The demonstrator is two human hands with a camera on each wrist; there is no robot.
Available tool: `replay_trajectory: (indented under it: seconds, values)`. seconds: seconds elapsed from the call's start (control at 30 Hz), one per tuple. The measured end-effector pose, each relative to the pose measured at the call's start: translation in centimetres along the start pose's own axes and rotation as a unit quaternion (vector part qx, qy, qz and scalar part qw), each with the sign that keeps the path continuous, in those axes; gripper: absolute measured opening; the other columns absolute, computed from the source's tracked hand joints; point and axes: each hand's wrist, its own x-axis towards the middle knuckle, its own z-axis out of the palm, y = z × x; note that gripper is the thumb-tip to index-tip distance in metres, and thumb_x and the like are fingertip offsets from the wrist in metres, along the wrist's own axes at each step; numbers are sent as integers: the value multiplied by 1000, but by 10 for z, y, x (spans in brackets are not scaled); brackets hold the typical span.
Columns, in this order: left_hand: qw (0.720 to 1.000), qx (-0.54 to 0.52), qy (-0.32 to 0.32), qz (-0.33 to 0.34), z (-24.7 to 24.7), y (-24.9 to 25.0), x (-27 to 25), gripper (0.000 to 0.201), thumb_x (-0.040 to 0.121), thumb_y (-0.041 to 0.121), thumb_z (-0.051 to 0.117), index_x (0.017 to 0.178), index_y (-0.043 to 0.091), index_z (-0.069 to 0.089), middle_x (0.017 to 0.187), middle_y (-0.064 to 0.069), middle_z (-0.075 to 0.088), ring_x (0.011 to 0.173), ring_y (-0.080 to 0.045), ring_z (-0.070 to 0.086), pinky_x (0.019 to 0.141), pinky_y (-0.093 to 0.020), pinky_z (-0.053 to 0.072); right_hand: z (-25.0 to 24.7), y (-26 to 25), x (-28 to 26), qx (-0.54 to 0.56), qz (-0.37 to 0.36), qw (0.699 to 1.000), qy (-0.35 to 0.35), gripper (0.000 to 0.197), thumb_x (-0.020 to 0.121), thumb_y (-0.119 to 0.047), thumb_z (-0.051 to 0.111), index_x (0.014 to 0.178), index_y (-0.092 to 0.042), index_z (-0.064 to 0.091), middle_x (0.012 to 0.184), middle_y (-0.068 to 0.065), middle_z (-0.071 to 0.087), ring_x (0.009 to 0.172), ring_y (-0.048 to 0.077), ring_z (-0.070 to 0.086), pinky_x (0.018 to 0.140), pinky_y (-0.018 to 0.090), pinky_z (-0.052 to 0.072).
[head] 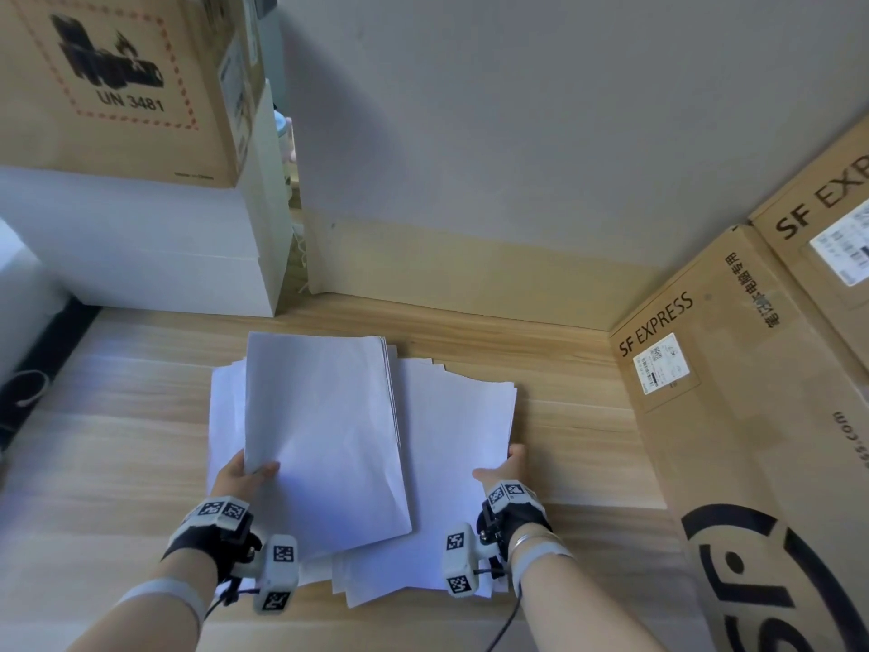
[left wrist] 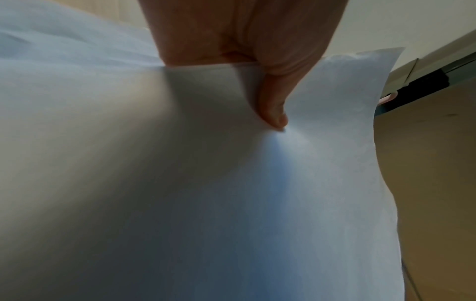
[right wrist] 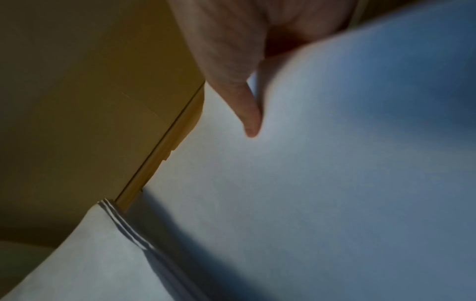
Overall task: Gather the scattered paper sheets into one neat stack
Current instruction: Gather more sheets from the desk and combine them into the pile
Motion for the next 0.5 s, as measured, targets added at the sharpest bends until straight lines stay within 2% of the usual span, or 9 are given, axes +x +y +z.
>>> replay_trajectory:
  seconds: [0.03,0.07,0.13,0.2,0.27,0.37,0.4,0.5]
  values:
    - [1000,-3,0,-1,0,1,-1,39,87,2,59,125,-1,53,98,-15,56,90,-27,50,83,-39,40,-1,1,1,35,-23,999,-3,64,79,4,63,133,-5,30,130,19,51,94,26,55,84,36,46]
    - [1000,-6,0,-1,1,1,-2,39,87,1,58,125,-1,52,98,-15,55,89,-27,49,83,-41,41,0,3,2,55,-36,998,-7,69,77,4,65,136,-5,29,130,18,52,98,27,56,87,36,46]
    - [1000,-10,0,-1,3,2,-3,38,88,0,56,125,-1,52,98,-15,54,87,-26,49,80,-37,38,5,5,3,55,-26,998,-33,76,75,-3,72,138,-3,29,134,16,51,115,29,55,96,37,43]
    - [1000,-13,-3,1,4,3,-5,37,88,0,56,125,-1,52,98,-15,54,87,-26,48,79,-35,36,10,5,3,31,-7,997,-72,79,74,-11,76,139,-3,32,136,13,50,123,29,52,100,36,42]
    - [1000,-10,-6,3,7,5,-6,37,88,-1,55,125,-2,52,98,-16,53,88,-26,48,79,-34,35,12,2,1,-3,3,994,-106,75,73,-19,78,136,-3,40,135,12,53,120,28,54,99,35,44]
    - [1000,-4,-14,-2,11,6,-6,34,88,-1,55,123,-3,53,96,-17,54,85,-26,49,78,-35,37,14,0,1,-76,18,987,-139,71,75,-36,73,131,-4,45,130,12,56,104,25,57,87,30,44]
    - [1000,-3,-19,-6,12,5,-4,34,88,-1,55,122,-4,53,96,-17,54,84,-27,49,78,-35,37,14,0,2,-94,21,985,-146,72,76,-41,71,132,-4,44,131,12,56,104,25,56,88,31,44]
    - [999,5,-30,-9,16,3,-1,35,88,-1,56,122,-5,53,97,-18,55,87,-28,50,79,-37,38,16,1,7,-96,28,986,-131,72,83,-42,62,139,-4,37,137,14,50,121,29,52,101,36,42]
